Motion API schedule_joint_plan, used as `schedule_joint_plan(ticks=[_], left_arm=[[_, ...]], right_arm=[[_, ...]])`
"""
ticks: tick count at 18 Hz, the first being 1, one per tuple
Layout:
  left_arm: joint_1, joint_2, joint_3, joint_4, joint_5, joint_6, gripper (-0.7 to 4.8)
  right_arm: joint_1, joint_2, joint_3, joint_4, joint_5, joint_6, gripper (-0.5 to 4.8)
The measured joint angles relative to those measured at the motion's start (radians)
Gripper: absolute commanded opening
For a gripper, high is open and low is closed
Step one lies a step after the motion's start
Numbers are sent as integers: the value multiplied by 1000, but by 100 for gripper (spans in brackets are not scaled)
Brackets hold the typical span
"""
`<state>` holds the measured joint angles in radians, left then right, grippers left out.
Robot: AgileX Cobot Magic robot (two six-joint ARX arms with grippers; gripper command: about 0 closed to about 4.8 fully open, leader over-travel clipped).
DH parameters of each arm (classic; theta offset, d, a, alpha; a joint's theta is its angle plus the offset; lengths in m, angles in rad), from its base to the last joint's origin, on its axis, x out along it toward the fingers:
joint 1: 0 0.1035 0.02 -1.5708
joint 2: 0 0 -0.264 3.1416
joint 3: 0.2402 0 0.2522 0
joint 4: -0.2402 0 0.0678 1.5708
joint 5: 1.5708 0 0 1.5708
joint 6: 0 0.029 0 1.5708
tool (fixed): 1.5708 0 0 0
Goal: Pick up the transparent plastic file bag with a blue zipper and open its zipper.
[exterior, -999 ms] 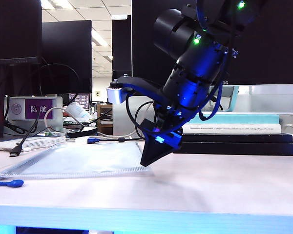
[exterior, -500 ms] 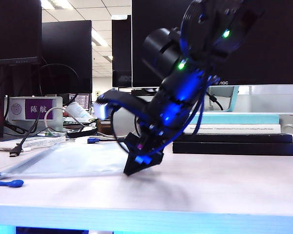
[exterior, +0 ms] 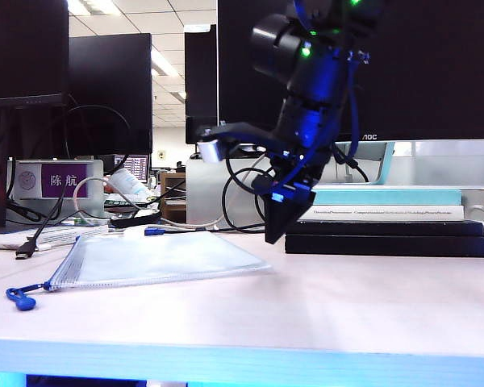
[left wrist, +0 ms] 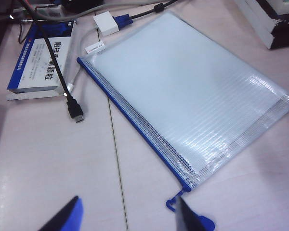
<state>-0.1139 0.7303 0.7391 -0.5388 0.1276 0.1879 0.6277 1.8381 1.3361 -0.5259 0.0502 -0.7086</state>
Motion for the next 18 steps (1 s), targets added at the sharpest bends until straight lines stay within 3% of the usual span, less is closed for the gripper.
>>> schedule_joint_plan(ticks=[2, 8, 9, 10, 18], left_arm=[[0, 0, 0, 4, -6, 0, 259], [0, 0, 0, 5, -18, -2, 253], [0, 0, 0, 5, -18, -2, 253], [0, 0, 0, 5, -19, -2, 253], [0, 0, 0, 5, -19, -2, 253]], right_arm=[[-13, 101, 1, 2, -70, -34, 234], [-18, 153, 22, 134, -73, -61, 233], [-18, 159, 24, 147, -70, -71, 67], [-20, 179, 27, 174, -56, -75, -23], [-23, 236, 37, 291, 87, -97, -7]])
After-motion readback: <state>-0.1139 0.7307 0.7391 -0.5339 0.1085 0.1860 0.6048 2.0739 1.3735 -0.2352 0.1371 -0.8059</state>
